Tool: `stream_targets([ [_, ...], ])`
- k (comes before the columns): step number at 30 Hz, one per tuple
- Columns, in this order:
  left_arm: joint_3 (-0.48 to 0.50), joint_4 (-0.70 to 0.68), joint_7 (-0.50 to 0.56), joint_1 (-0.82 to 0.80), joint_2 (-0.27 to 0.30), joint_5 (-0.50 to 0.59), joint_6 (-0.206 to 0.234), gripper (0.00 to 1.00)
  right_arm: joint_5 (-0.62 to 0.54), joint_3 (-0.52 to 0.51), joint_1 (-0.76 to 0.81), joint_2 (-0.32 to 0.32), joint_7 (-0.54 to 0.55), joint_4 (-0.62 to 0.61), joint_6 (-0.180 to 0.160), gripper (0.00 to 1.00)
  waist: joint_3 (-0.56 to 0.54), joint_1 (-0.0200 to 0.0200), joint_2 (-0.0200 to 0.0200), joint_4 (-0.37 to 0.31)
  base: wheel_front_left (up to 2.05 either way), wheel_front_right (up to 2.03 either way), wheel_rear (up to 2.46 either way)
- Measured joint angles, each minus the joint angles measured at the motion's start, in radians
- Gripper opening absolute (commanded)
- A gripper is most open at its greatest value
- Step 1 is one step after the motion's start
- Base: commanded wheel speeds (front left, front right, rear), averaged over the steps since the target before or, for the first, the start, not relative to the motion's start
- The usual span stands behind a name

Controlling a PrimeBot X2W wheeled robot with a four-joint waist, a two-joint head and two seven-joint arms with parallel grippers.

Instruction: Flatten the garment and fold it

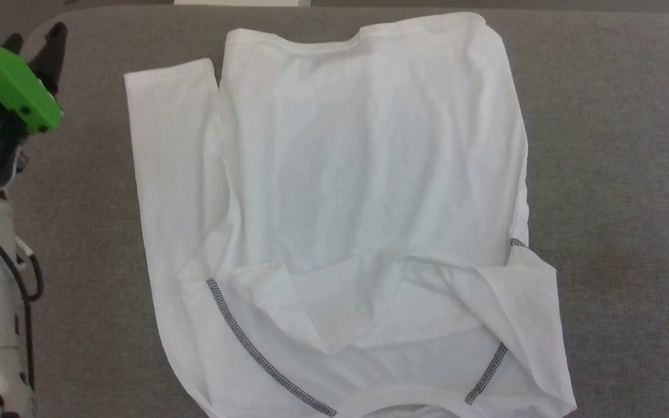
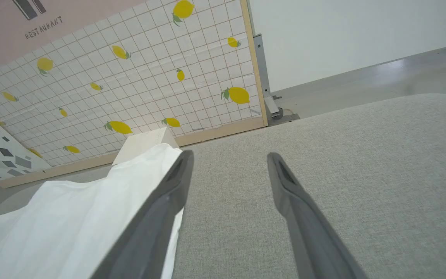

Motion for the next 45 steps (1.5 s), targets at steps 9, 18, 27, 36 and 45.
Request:
stream_targets([
  [9,-0.099,0.064,0.243,-0.131,0.039,-0.048,-0.002,1.00,0.014,-0.054,-0.013,0.000,-0.002,-0.020,0.000,1.00,0.183,0.0001,0.0000,-0.025,0.00,0.00,0.00],
  [18,-0.141,0.110,0.290,-0.156,0.085,-0.002,0.015,1.00,0.021,-0.058,-0.016,0.000,-0.015,-0.024,0.000,1.00,0.301,0.0000,0.0000,-0.040,0.00,0.00,0.00],
  [27,-0.127,0.129,0.259,-0.165,0.075,-0.041,0.026,0.00,0.021,-0.057,-0.019,0.000,-0.013,-0.028,0.000,1.00,0.313,0.0000,0.0000,-0.026,0.00,0.00,0.00],
  [36,-0.020,0.176,0.074,-0.146,0.015,-0.153,0.020,0.00,0.016,-0.056,-0.018,0.000,-0.009,-0.016,0.000,1.00,0.272,0.0000,0.0000,-0.005,0.00,0.00,0.00],
  [45,0.192,0.230,-0.187,-0.002,0.020,-0.282,0.019,0.00,0.024,-0.050,0.003,0.000,-0.035,0.063,0.000,1.00,0.155,-0.0001,0.0000,0.012,0.00,0.00,0.00],
])
